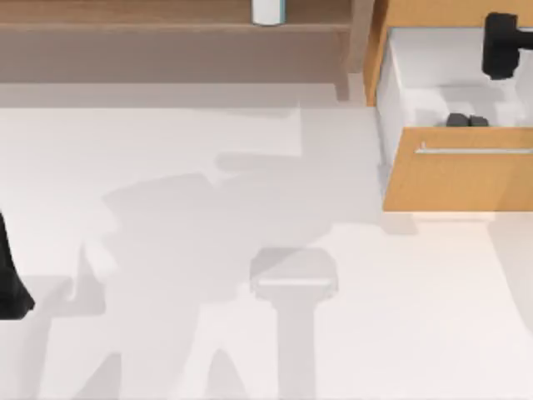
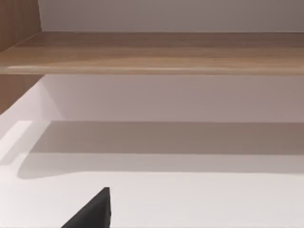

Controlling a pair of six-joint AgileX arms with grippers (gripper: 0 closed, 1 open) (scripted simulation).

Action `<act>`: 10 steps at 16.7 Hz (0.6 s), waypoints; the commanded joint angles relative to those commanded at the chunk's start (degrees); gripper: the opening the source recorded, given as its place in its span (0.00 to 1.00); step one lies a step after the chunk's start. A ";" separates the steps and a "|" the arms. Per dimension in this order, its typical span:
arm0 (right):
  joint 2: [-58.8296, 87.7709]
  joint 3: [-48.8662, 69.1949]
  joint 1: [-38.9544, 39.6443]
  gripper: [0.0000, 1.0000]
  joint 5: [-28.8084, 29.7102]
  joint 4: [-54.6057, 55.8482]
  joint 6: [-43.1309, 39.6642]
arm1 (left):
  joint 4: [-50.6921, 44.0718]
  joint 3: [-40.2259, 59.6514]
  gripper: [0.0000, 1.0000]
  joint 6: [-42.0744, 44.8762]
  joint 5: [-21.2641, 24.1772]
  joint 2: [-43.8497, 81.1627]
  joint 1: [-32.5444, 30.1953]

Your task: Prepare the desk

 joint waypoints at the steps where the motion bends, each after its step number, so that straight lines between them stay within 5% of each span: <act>1: 5.72 4.65 0.37 1.00 0.23 -2.89 0.74 | 0.00 0.00 1.00 0.00 0.00 0.00 0.00; 10: 36.07 32.21 1.44 1.00 0.38 -18.04 6.00 | 0.00 0.00 1.00 0.00 0.00 0.00 0.00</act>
